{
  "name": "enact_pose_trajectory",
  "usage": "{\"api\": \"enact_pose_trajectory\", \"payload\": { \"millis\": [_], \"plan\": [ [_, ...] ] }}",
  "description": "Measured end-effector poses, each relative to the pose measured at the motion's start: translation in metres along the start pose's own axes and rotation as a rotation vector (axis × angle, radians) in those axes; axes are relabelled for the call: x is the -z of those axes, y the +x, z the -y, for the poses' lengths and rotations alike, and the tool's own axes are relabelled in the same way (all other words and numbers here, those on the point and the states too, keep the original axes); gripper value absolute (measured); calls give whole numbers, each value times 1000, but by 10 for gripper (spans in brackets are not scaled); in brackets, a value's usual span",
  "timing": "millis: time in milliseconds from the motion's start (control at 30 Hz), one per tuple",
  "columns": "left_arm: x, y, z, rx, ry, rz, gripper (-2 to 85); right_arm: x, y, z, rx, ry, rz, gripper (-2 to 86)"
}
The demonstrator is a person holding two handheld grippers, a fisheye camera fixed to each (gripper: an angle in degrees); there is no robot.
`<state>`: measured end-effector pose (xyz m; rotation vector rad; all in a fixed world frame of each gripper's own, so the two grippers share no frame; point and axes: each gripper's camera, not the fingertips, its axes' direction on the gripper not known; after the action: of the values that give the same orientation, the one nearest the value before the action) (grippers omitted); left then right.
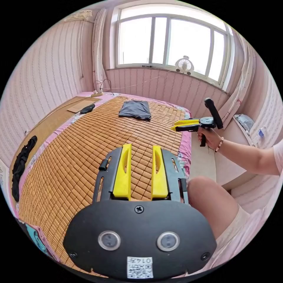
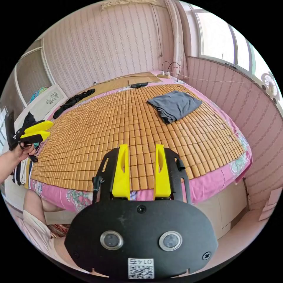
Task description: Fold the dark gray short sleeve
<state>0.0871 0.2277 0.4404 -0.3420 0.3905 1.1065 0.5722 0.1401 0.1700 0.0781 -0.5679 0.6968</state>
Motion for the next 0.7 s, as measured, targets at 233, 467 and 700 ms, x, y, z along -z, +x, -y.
{"api": "enact_pose_trajectory", "payload": {
  "millis": [233,467,700],
  "plan": [
    [-178,-8,146,-181,-98,111,101,-89,85,72,-28,-2,-132,124],
    [-298,-15,223,-157,-265,37,97,-135,144,101,-36,-158,31,59],
    [-281,-39,216,-157,-363,-46,-8,-113,132,67,27,-172,260,37]
  ]
}}
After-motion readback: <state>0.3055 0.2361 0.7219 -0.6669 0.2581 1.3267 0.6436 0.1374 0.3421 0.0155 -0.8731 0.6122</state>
